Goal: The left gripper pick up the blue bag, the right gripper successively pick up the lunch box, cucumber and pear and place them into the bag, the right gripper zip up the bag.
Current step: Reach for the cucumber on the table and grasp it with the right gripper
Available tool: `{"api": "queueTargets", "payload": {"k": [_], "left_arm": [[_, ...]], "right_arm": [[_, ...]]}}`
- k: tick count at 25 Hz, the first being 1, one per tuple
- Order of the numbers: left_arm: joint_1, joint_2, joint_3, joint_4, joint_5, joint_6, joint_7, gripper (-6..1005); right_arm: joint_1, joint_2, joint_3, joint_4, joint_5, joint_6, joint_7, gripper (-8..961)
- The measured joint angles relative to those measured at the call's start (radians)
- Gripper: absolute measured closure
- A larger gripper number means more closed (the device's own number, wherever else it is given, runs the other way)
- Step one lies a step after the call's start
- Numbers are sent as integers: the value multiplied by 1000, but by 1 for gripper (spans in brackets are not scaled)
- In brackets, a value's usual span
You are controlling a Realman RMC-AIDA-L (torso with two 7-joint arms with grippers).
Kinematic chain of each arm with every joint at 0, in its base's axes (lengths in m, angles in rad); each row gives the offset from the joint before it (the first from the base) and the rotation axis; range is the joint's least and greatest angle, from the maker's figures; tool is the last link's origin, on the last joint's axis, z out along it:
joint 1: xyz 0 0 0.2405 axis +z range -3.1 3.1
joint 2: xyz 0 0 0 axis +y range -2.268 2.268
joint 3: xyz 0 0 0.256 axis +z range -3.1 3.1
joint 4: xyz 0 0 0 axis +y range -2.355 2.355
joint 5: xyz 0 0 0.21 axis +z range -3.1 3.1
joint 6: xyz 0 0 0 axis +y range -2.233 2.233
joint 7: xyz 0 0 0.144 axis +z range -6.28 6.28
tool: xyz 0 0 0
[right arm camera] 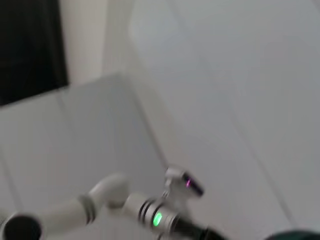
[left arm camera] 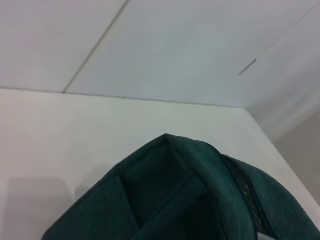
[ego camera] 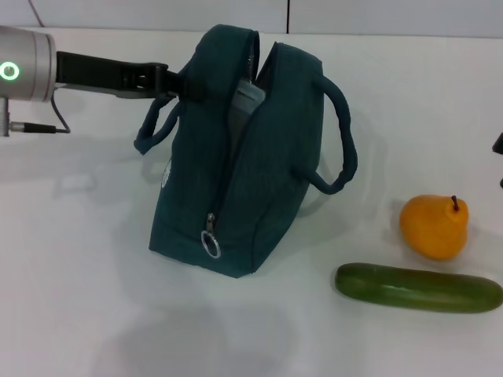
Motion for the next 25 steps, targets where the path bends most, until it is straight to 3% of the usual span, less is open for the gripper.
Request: {"api": "queueTargets", "payload": {"k": [3, 8, 14, 17, 18, 20, 24, 25], "left_arm": [[-7, -3, 0, 0, -2, -20, 6, 925], [-18, -5, -1, 0, -4, -44, 6, 925], [-25, 0, -1, 0, -5, -62, 6, 924], [-29, 0, -1, 0, -5, -74, 6, 924], [-32, -1, -1, 0, -5, -80, 6, 924], [-35, -2, -1, 0, -5, -88, 5, 924], [-36, 0, -7, -1, -6, -91, -2, 924], [-35, 0, -12, -1, -6, -92, -4, 923]], "right_arm": [[54, -39, 0, 4, -81, -1, 65, 355], [142, -53, 5, -53, -199, 93, 242, 341], [290, -71, 123, -265, -538, 133, 643, 330], [341, -43, 239, -428, -749, 106, 833, 331], [366, -14, 297, -525, -869, 82, 929, 331], [383, 7, 324, -588, -954, 63, 991, 332], [444, 99, 355, -793, -1243, -20, 1183, 324], [456, 112, 356, -812, -1287, -36, 1205, 320]]}}
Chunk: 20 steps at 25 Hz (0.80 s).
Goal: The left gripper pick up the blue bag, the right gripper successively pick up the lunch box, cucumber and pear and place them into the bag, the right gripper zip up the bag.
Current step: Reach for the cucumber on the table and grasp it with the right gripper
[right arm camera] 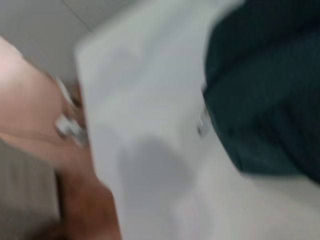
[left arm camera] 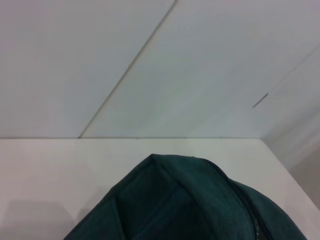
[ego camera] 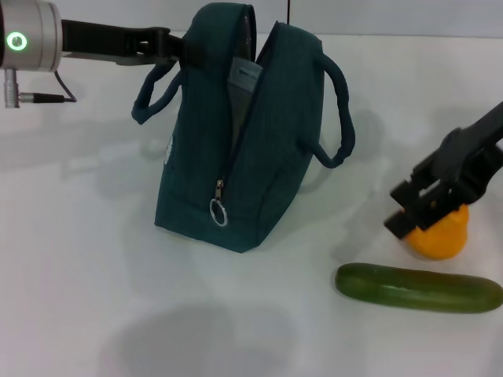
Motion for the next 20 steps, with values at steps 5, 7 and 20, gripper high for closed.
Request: {"api": "queueTargets", "payload": {"k": [5, 7, 20], "left_arm": [[-2, -3, -13, -12, 0, -1, -1, 923], [-6, -5, -12, -13, 0, -1, -1, 923], [-14, -9, -6, -16, 3, 6, 14, 922]], "right_arm": [[80, 91, -3, -34, -244, -73, 66, 297], [92, 116, -10, -22, -291, -76, 67, 288], [101, 144, -247, 41, -343, 73, 65, 230]]}}
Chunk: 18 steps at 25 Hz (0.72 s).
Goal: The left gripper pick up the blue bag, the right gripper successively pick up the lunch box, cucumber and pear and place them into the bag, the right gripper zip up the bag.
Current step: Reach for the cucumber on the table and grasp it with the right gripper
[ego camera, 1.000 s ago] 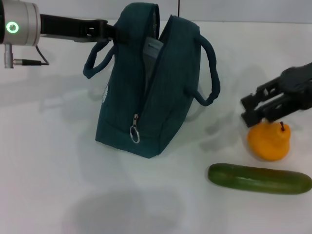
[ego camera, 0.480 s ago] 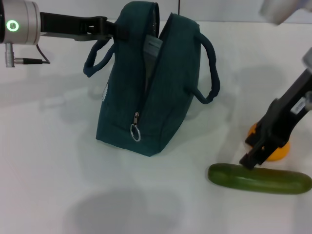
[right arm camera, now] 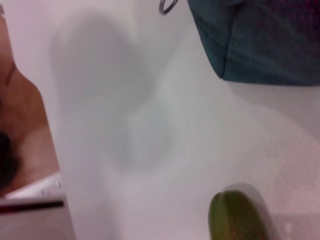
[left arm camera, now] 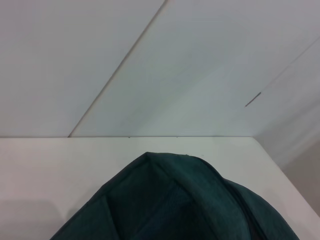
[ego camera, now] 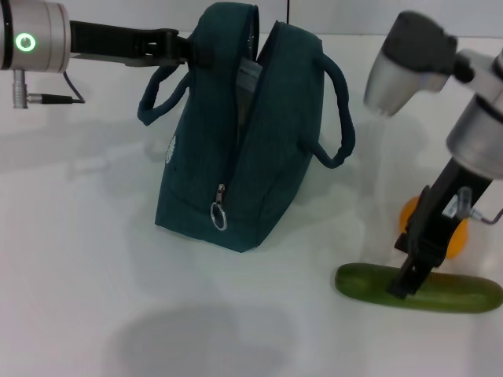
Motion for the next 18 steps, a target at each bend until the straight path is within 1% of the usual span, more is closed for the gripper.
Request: {"api": "queueTargets", "payload": {"k": [4, 13, 18], "left_arm": [[-2, 0, 0, 0, 1, -1, 10, 921], [-1, -3, 0, -4, -1, -2, 20, 920], [-1, -5, 1, -4, -2, -1, 21, 920]], "right_arm": [[14, 6, -97, 1, -1, 38, 0, 221], [44, 6, -211, 1, -7, 105, 0, 222], [43, 10, -264, 3, -8, 129, -1, 223]]}}
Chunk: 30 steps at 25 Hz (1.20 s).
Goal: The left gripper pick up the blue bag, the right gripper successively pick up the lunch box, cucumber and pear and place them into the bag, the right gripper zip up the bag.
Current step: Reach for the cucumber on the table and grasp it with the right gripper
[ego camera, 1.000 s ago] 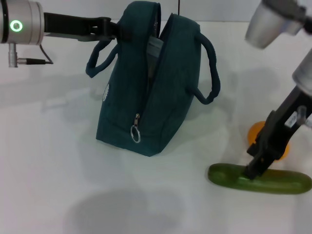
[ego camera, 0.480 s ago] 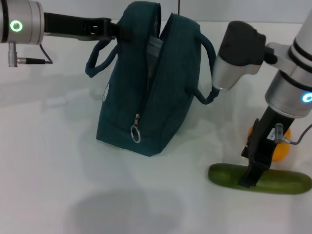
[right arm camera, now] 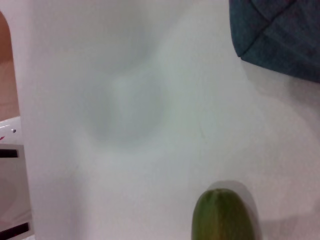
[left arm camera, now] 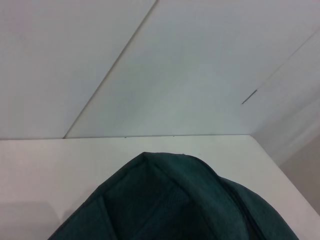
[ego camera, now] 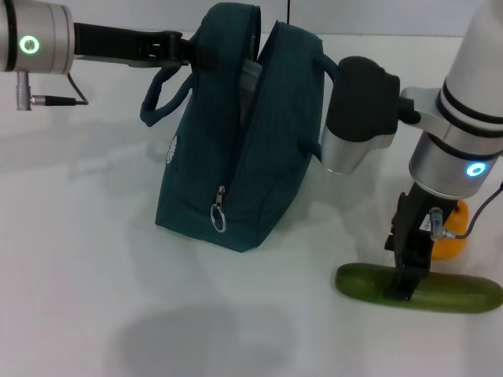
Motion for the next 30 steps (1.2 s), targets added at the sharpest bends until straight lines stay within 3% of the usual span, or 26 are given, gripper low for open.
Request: {"api": "queueTargets", "payload": {"k": [30], "left_arm": [[-5, -1, -1, -1, 0, 0, 5, 917]], "right_arm": [[-11, 3, -161, 41, 5, 96, -3, 226]]}}
